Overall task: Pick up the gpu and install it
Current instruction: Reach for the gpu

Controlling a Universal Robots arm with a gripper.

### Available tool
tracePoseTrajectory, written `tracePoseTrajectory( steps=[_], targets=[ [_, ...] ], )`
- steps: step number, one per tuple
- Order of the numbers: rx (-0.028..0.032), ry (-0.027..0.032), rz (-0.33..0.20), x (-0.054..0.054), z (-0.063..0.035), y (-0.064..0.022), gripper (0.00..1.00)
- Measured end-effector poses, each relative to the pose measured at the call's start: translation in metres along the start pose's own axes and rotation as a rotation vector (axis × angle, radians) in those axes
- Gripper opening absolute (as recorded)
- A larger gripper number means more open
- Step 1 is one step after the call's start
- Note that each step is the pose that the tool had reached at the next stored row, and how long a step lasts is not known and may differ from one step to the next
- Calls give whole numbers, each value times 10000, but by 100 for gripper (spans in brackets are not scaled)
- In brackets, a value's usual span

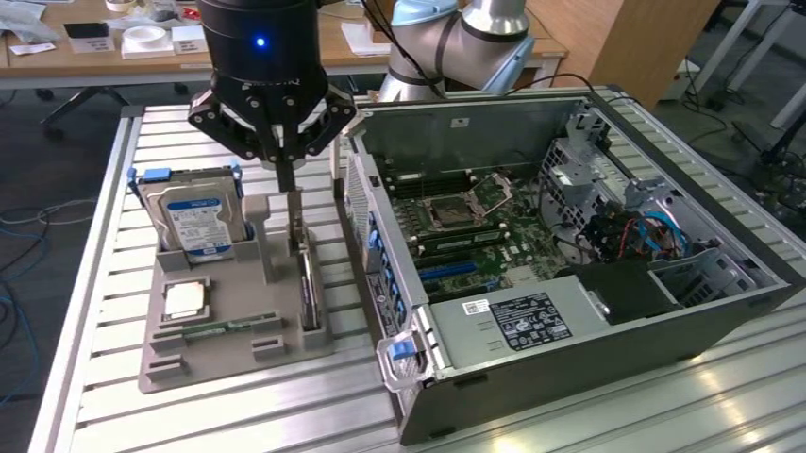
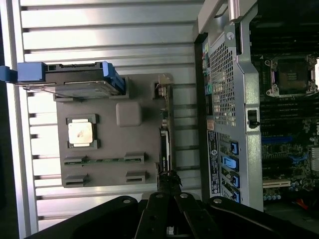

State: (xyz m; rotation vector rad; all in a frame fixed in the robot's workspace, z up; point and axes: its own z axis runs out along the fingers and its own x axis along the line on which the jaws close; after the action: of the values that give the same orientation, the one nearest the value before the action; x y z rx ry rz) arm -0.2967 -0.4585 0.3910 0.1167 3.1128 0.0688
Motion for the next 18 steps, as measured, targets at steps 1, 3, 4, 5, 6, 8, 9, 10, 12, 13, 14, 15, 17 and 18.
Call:
tracePoseTrajectory(
  steps=[1,3,4,5,6,8,9,10,12,13,14,15,17,18],
  targets=[
    [0,0,0,0,0,0,11],
    [-1,0,0,-1,1,0,11],
    [-1,0,-1,-4,2,0,11],
    [-2,0,-1,-8,2,1,11],
    [-1,0,-2,-11,2,1,11],
    [0,1,0,-11,2,1,11],
    [-1,-1,-1,-12,4,2,11],
    [-2,-1,-2,-13,5,4,11],
    [-2,0,-1,-11,10,11,11],
    [-1,1,1,-10,11,17,11],
    [-2,1,1,-10,14,23,11],
    [-3,0,0,-10,17,28,11],
    [-3,0,-2,-10,18,29,11],
    [-3,0,-3,-10,18,29,11]
  ],
)
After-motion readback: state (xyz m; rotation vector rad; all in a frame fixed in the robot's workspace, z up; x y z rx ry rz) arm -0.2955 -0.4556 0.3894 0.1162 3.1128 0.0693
